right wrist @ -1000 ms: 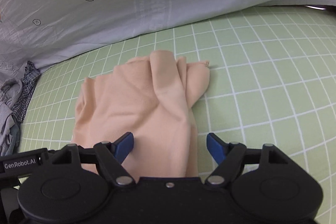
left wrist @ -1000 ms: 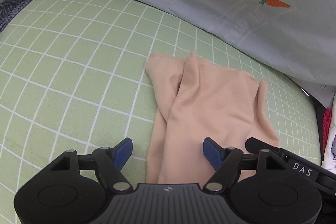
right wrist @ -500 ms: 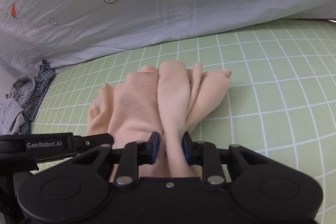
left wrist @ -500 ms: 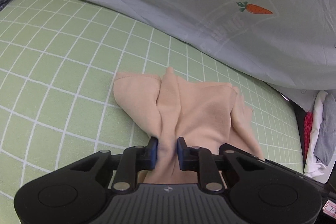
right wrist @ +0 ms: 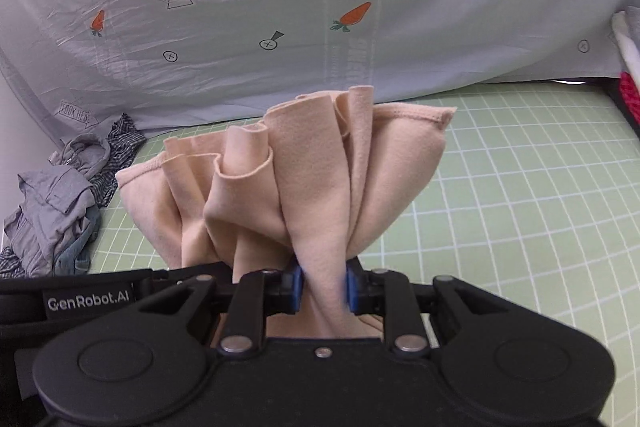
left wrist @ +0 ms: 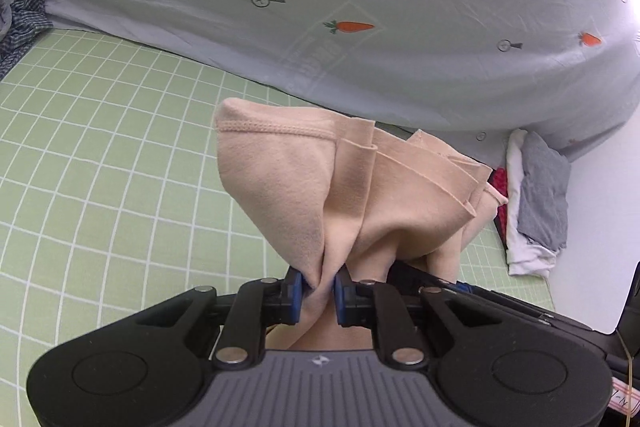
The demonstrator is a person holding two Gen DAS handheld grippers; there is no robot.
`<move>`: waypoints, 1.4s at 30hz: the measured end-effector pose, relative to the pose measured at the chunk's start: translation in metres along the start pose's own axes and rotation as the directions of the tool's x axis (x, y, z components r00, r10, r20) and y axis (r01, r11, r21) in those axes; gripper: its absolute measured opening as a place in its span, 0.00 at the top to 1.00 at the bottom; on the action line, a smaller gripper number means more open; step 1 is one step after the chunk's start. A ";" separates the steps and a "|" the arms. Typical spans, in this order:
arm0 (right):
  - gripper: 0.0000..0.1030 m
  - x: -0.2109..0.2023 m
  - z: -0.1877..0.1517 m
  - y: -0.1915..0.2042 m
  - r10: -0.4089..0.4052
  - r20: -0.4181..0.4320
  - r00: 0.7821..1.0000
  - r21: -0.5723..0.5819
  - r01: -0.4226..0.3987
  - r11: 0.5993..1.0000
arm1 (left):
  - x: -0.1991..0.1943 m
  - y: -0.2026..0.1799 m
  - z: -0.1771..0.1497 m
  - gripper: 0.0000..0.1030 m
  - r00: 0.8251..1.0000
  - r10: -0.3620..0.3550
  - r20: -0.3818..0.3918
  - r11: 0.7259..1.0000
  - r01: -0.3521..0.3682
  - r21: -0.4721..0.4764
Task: Fold clothes
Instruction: 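Grasp the folded shirt with both grippers and lift it, then carry the folded shirt with both grippers onto the stack of folded clothes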
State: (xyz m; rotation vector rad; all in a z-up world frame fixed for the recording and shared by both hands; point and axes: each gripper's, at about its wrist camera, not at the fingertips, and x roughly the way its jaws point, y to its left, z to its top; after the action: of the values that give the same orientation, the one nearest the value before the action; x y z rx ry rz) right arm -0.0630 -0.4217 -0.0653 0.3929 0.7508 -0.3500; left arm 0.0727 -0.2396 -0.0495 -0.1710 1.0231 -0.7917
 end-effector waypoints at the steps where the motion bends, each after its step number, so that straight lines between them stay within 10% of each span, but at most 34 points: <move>1: 0.79 -0.010 -0.007 -0.004 -0.013 0.004 1.000 0.014 0.013 1.000 | -0.004 -0.004 -0.006 0.84 1.000 -0.017 -0.006 1.000 0.017 0.000; 11: 0.79 -0.088 -0.077 -0.082 -0.152 0.035 0.988 0.142 0.145 0.979 | 0.008 -0.088 -0.065 0.84 0.986 -0.129 -0.109 0.984 0.141 0.106; 22: 0.79 -0.129 -0.096 -0.287 -0.088 0.094 0.992 0.135 0.075 0.988 | 0.093 -0.270 -0.133 0.84 0.993 -0.109 -0.054 0.986 0.115 0.124; 33: 0.80 -0.157 -0.031 -0.466 -0.155 0.190 0.969 0.180 0.121 0.976 | 0.190 -0.435 -0.123 0.84 0.985 -0.162 -0.057 0.970 0.169 0.173; 42: 0.80 -0.120 0.095 -0.560 -0.218 0.318 0.923 0.138 0.183 0.973 | 0.292 -0.513 -0.024 0.84 0.960 -0.277 -0.027 0.938 0.277 0.207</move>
State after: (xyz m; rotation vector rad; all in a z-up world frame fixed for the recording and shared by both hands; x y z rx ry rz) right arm -0.3361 -0.9335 -0.0383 0.3459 0.4428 -0.6356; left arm -0.1277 -0.7946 -0.0209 -0.1366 0.9165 -1.1507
